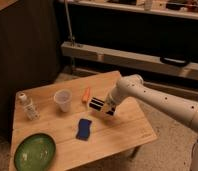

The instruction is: Place the eraser on the white sponge

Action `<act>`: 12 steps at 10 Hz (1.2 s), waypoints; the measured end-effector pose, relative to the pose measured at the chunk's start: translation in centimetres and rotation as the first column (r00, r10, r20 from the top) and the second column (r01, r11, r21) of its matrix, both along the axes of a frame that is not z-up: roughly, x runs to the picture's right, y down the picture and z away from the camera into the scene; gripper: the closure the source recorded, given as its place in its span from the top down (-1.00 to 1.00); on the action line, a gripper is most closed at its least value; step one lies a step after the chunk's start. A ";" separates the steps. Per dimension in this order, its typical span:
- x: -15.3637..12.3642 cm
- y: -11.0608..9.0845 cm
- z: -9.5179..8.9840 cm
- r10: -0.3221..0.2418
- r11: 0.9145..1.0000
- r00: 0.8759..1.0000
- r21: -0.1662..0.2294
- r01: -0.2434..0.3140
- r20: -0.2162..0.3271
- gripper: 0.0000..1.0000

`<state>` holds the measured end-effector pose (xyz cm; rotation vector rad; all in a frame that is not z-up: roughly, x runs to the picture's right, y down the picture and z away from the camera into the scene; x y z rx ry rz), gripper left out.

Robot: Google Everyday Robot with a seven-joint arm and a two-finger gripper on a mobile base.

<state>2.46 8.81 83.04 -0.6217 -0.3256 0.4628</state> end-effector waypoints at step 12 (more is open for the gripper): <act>-6.4 7.2 -2.0 -0.189 0.973 0.961 -0.090 0.211 0.203 -1.00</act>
